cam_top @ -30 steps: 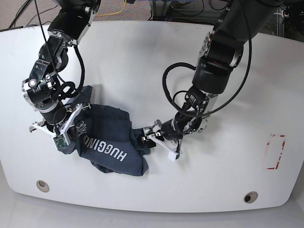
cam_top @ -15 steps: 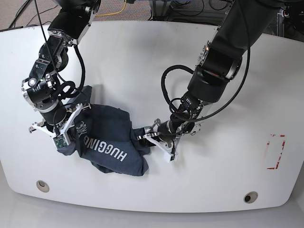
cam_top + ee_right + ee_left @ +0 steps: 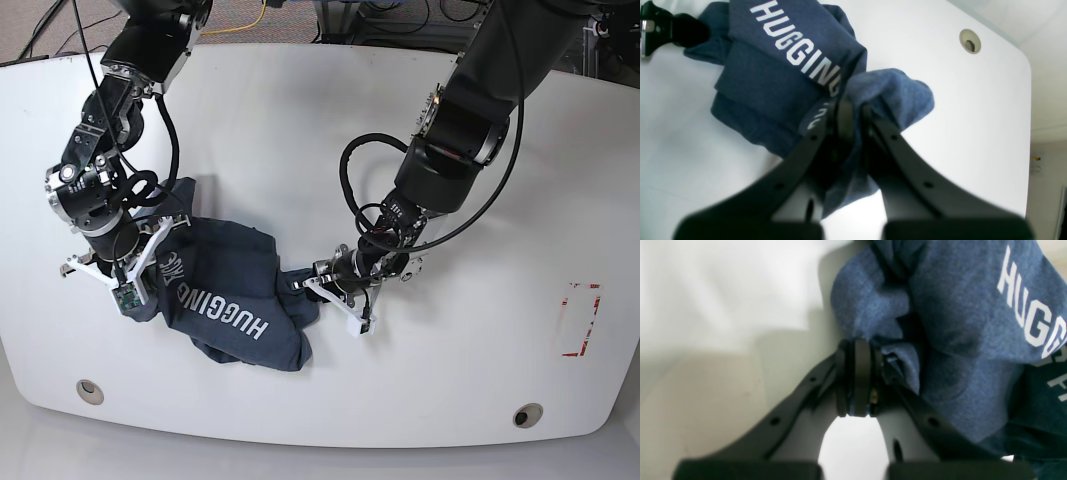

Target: Layout the t-shirt on the table in an organized manner, then fold the t-shirt properly

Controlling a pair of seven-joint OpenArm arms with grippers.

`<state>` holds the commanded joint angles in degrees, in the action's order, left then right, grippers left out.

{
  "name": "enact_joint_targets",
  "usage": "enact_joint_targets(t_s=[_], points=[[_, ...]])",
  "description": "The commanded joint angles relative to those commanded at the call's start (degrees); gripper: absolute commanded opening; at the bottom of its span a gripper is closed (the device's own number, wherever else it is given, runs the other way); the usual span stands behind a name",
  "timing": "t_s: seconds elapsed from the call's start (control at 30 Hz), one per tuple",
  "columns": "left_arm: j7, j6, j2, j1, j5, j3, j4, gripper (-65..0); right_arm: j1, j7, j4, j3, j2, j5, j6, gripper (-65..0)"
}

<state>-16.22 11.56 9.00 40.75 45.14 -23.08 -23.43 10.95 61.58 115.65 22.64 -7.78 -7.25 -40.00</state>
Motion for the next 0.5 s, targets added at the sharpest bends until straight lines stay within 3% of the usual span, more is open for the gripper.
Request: enact_joint_targets(t_s=[0.1,0.3,0.5], points=[[0.0,2.81,0.0,0.0,0.0,0.09,0.0,-63.3,0.09,0.0,0.0,-0.09,0.0,0.0,0.0,-65.0],[-0.62,3.34,-0.34,-0.18,0.09,0.53,-5.01,-63.3,0.53,0.0,0.09,-0.18,0.0,0.0,0.0,-65.0],[-4.57,3.25,-5.35,-3.87,0.18,2.73,-16.18,-63.3,1.76,0.0,0.09,-0.09,0.0,0.0,0.0,-65.0]])
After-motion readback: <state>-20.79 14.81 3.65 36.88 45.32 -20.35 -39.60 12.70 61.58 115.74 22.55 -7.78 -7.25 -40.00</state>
